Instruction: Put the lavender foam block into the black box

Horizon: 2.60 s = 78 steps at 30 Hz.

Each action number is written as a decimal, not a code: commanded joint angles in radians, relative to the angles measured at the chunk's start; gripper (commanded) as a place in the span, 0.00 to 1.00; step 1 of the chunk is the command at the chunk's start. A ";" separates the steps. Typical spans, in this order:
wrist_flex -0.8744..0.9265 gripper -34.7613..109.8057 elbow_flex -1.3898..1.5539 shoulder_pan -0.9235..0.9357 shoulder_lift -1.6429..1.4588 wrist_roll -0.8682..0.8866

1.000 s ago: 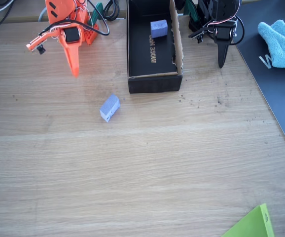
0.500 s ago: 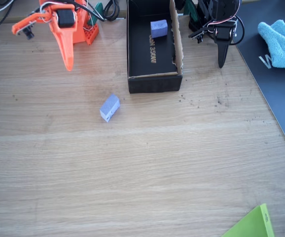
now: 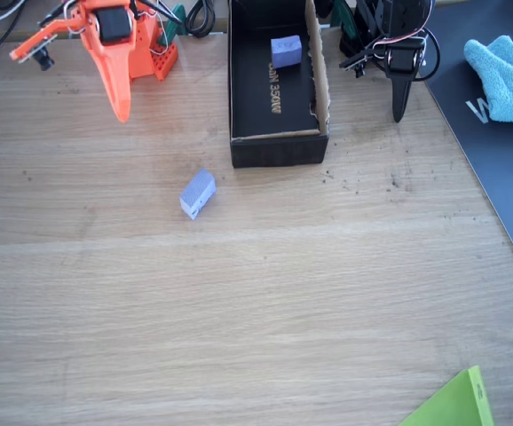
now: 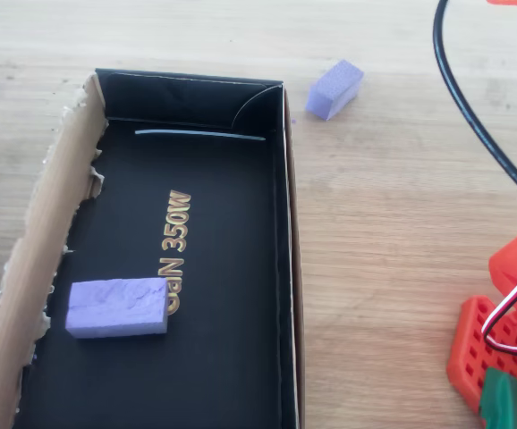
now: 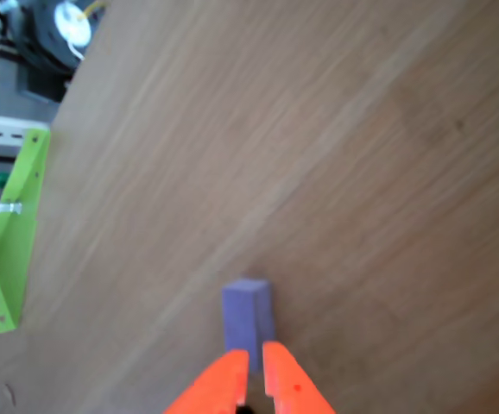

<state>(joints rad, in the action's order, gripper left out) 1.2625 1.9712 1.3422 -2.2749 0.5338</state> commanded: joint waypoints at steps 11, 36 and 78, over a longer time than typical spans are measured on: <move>0.061 0.24 -0.114 -0.015 0.058 -0.017; 0.041 0.24 -0.144 -0.387 0.124 0.060; 0.117 0.24 -0.499 -0.181 0.500 -0.043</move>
<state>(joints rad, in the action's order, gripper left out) 1.3560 1.5278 1.1397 -1.7748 0.4709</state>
